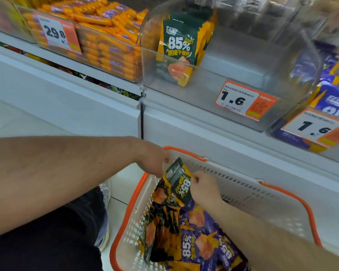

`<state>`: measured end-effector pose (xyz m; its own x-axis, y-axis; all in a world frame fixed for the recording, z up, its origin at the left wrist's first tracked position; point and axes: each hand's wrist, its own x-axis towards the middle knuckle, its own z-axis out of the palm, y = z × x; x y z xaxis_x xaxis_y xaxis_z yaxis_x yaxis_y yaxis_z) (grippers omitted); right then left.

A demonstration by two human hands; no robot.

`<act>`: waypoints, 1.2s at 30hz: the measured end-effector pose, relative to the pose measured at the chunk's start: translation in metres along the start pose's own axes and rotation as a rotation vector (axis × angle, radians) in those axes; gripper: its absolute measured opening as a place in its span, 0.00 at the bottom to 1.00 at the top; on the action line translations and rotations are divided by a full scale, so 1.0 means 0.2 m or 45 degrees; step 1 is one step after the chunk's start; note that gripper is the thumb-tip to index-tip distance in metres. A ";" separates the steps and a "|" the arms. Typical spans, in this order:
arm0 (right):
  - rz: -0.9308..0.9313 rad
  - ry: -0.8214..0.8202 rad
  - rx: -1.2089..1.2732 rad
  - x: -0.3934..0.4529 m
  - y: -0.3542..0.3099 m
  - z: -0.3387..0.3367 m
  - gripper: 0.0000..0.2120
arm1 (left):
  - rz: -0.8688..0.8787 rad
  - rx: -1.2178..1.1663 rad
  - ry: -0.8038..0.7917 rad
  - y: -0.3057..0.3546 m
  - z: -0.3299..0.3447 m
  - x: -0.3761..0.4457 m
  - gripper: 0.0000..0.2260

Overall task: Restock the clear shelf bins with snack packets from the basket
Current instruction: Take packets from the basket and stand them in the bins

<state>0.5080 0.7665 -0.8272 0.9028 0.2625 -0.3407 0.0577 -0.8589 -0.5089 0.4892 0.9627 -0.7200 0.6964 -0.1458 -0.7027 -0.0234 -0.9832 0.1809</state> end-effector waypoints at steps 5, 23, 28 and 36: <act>0.226 -0.066 0.801 -0.08 -0.19 -0.28 0.18 | 0.091 -0.091 0.090 -0.02 -0.03 -0.02 0.43; -0.041 0.084 1.174 -0.15 -0.44 -0.73 0.13 | 0.329 -1.038 0.767 -0.07 -0.17 -0.13 0.06; -0.323 0.353 0.971 -0.12 -0.56 -0.83 0.09 | 0.372 -1.402 1.068 -0.07 -0.23 -0.14 0.02; -0.852 0.954 0.505 -0.03 -0.88 -1.11 0.13 | 0.261 -1.223 1.313 -0.05 -0.24 -0.10 0.26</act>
<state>0.5866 0.8187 -0.5605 0.7780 0.1741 0.6036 0.6158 -0.4018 -0.6778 0.5097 0.9817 -0.6745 0.9520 0.2795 0.1249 0.0110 -0.4389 0.8985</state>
